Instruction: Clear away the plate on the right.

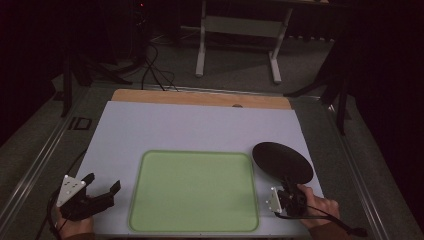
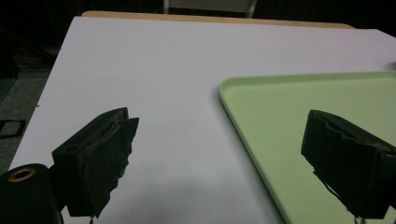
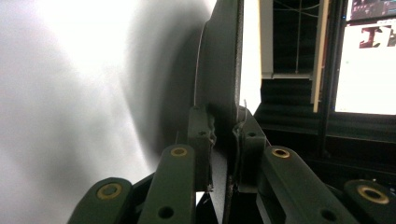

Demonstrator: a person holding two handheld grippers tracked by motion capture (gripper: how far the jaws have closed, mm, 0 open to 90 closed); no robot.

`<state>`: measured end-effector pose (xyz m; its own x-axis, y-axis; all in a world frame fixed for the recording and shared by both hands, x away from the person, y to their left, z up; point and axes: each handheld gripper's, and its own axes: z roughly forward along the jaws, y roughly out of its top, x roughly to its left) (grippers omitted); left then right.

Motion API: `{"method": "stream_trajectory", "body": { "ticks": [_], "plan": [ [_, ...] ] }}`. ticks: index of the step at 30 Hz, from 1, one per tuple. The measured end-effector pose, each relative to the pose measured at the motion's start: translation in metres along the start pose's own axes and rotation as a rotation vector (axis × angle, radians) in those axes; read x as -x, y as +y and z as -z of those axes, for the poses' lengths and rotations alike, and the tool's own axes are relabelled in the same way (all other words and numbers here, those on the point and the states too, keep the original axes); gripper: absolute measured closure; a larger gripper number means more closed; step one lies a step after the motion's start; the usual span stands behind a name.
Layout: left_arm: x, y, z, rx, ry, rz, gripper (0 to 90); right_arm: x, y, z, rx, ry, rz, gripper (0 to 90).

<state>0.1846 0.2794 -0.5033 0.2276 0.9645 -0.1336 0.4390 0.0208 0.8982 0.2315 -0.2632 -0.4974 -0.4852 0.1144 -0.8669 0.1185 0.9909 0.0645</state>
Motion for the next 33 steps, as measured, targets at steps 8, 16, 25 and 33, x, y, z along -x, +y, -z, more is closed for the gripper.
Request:
{"method": "stream_trajectory", "body": {
  "ticks": [8,16,25,33],
  "plan": [
    [0.0,0.0,0.0,0.0,-0.001,0.002,8.9,0.009,0.006,0.005,0.02,-0.025,-0.006,79.7],
    [0.0,0.0,0.0,0.0,0.0,0.003,8.9,0.015,0.019,0.013,0.063,-0.039,-0.007,79.1],
    [0.0,0.0,0.001,0.001,0.0,0.004,8.9,0.019,0.039,0.02,0.12,-0.049,0.011,78.8],
    [-0.001,0.0,0.001,0.006,0.003,0.007,9.0,0.021,0.061,0.025,0.171,-0.049,0.036,78.8]
  ]
}}
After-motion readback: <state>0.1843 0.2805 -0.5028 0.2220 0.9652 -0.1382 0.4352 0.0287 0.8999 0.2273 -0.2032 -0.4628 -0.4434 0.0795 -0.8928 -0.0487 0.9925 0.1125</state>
